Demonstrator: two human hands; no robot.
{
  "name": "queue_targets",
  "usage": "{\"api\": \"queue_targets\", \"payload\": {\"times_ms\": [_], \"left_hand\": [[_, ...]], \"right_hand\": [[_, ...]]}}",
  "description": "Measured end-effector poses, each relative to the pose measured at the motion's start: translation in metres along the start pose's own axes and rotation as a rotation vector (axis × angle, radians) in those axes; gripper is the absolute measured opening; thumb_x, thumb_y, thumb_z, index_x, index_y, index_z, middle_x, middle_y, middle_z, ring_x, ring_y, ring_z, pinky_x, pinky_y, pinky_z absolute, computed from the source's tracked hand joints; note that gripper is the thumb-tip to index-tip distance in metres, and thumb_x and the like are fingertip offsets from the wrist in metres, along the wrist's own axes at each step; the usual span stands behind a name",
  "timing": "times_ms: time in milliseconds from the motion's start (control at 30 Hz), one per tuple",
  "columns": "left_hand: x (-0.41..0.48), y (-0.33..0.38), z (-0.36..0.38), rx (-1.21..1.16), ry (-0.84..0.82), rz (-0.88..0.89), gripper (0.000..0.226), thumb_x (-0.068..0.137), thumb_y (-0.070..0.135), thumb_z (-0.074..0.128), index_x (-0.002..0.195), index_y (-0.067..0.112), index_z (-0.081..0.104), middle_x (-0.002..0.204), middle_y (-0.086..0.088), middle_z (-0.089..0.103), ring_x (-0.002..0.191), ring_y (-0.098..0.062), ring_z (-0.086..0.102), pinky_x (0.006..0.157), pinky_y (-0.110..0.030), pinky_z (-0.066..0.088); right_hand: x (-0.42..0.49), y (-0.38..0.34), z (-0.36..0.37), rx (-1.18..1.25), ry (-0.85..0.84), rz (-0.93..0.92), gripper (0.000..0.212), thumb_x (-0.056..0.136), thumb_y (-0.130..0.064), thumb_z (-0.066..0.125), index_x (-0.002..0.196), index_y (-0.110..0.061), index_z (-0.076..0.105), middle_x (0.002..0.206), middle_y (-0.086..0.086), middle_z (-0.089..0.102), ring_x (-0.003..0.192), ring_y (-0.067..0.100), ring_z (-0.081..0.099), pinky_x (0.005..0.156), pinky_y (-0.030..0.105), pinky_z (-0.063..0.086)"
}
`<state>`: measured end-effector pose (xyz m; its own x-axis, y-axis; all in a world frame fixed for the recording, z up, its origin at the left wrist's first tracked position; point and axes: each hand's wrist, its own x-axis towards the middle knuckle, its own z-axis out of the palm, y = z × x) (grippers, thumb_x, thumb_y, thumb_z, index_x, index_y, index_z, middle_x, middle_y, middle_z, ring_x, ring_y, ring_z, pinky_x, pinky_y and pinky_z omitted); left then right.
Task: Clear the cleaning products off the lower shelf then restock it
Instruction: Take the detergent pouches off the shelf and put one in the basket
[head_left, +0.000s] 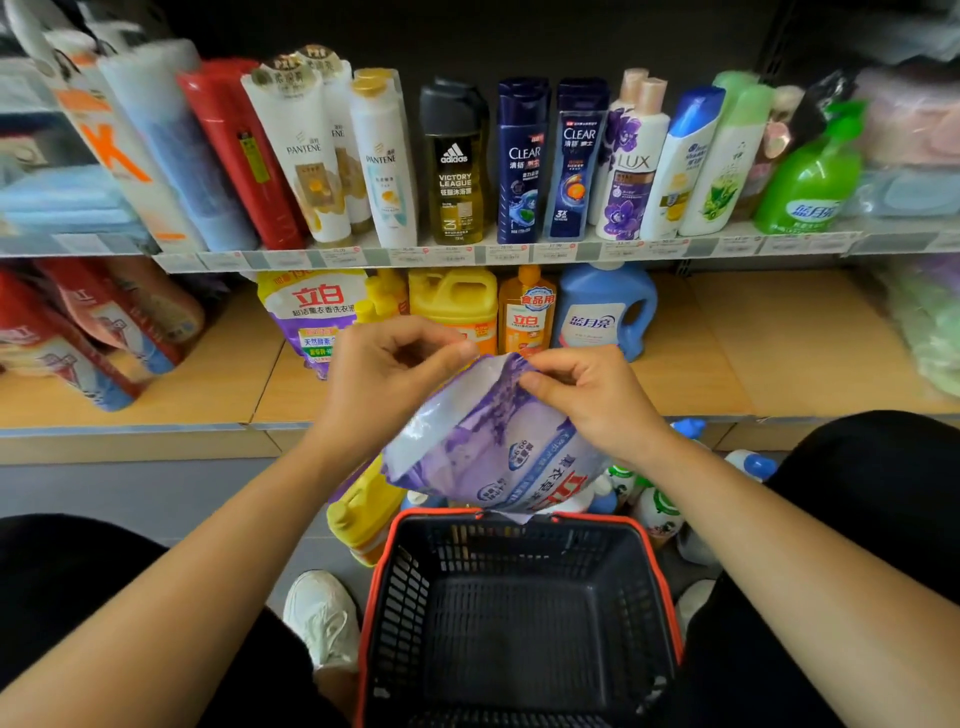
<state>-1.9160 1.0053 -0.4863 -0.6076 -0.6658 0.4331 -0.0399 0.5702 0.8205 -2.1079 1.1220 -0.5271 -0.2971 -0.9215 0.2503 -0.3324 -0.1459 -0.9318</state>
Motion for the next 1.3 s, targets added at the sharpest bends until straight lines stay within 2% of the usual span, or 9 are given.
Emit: {"api": "queue_targets", "payload": {"times_ms": [100, 167, 300, 467, 567, 733, 967, 1133, 1300], "left_hand": [[0.003, -0.009, -0.009, -0.008, -0.217, -0.133, 0.033, 0.076, 0.036, 0.076, 0.102, 0.015, 0.076, 0.095, 0.001, 0.076, 0.088, -0.013, 0.07, 0.08, -0.031, 0.059], [0.0, -0.012, -0.003, -0.039, -0.342, -0.182, 0.036, 0.076, 0.034, 0.076, 0.102, 0.009, 0.074, 0.091, -0.007, 0.073, 0.081, -0.013, 0.067, 0.075, -0.032, 0.057], [-0.001, -0.016, 0.008, -0.074, -0.288, -0.181, 0.019, 0.078, 0.031, 0.08, 0.085, 0.016, 0.071, 0.074, 0.002, 0.068, 0.067, -0.007, 0.062, 0.058, -0.023, 0.052], [-0.006, -0.022, 0.012, -0.128, -0.399, -0.26, 0.022, 0.082, 0.039, 0.073, 0.09, 0.018, 0.07, 0.076, 0.011, 0.066, 0.066, -0.008, 0.06, 0.052, -0.02, 0.049], [-0.014, -0.027, 0.013, -0.133, -0.494, -0.279, 0.02, 0.086, 0.037, 0.07, 0.094, 0.019, 0.07, 0.082, 0.011, 0.067, 0.074, -0.003, 0.06, 0.062, -0.017, 0.048], [-0.023, -0.033, 0.009, -0.192, -0.572, -0.32, 0.033, 0.088, 0.026, 0.071, 0.119, 0.016, 0.069, 0.112, -0.007, 0.072, 0.1, -0.018, 0.067, 0.085, -0.037, 0.056], [-0.036, -0.039, -0.002, -0.318, -0.596, -0.54, 0.05, 0.086, 0.03, 0.069, 0.135, 0.025, 0.057, 0.119, -0.005, 0.069, 0.103, -0.018, 0.07, 0.078, -0.031, 0.061], [-0.041, -0.04, -0.004, -0.488, -0.546, -0.503, 0.059, 0.095, 0.002, 0.061, 0.147, 0.026, 0.046, 0.131, -0.006, 0.066, 0.121, -0.026, 0.064, 0.087, -0.035, 0.059], [-0.037, -0.044, -0.005, -0.582, -0.385, -0.513, 0.068, 0.091, -0.003, 0.062, 0.151, 0.023, 0.042, 0.134, -0.012, 0.065, 0.12, -0.03, 0.064, 0.092, -0.037, 0.057]], "right_hand": [[0.001, -0.005, -0.006, 0.014, -0.032, -0.008, 0.036, 0.092, -0.006, 0.066, 0.092, -0.039, 0.08, 0.092, -0.018, 0.077, 0.088, -0.002, 0.068, 0.085, 0.025, 0.056], [0.002, -0.009, -0.01, 0.027, -0.05, -0.012, 0.039, 0.091, -0.005, 0.067, 0.094, -0.042, 0.079, 0.093, -0.02, 0.076, 0.089, -0.004, 0.068, 0.083, 0.017, 0.053], [0.005, -0.009, -0.02, 0.039, -0.048, -0.022, 0.031, 0.09, 0.002, 0.067, 0.098, -0.026, 0.077, 0.09, -0.019, 0.077, 0.086, -0.005, 0.068, 0.079, 0.012, 0.051], [0.005, -0.009, -0.023, 0.058, -0.062, -0.007, 0.03, 0.09, 0.004, 0.066, 0.102, -0.021, 0.075, 0.091, -0.016, 0.077, 0.088, -0.001, 0.068, 0.081, 0.017, 0.053], [0.004, -0.008, -0.024, 0.092, -0.052, -0.001, 0.033, 0.089, 0.002, 0.067, 0.093, -0.028, 0.08, 0.092, -0.012, 0.078, 0.088, 0.001, 0.069, 0.083, 0.02, 0.055], [0.004, -0.008, -0.026, 0.1, -0.006, -0.004, 0.043, 0.088, 0.003, 0.068, 0.085, -0.038, 0.081, 0.088, -0.016, 0.077, 0.084, -0.003, 0.069, 0.079, 0.015, 0.053], [0.007, -0.006, -0.034, 0.07, 0.171, -0.006, 0.024, 0.089, 0.003, 0.068, 0.106, -0.013, 0.075, 0.092, 0.0, 0.077, 0.087, 0.012, 0.069, 0.086, 0.031, 0.056], [0.012, -0.004, -0.035, 0.131, 0.277, 0.034, 0.022, 0.09, 0.002, 0.068, 0.109, -0.007, 0.073, 0.089, -0.006, 0.078, 0.084, 0.011, 0.07, 0.082, 0.026, 0.056], [0.016, -0.009, -0.035, 0.18, 0.358, 0.053, 0.022, 0.092, -0.001, 0.067, 0.096, -0.02, 0.078, 0.088, -0.008, 0.078, 0.082, 0.007, 0.07, 0.079, 0.022, 0.056]]}}
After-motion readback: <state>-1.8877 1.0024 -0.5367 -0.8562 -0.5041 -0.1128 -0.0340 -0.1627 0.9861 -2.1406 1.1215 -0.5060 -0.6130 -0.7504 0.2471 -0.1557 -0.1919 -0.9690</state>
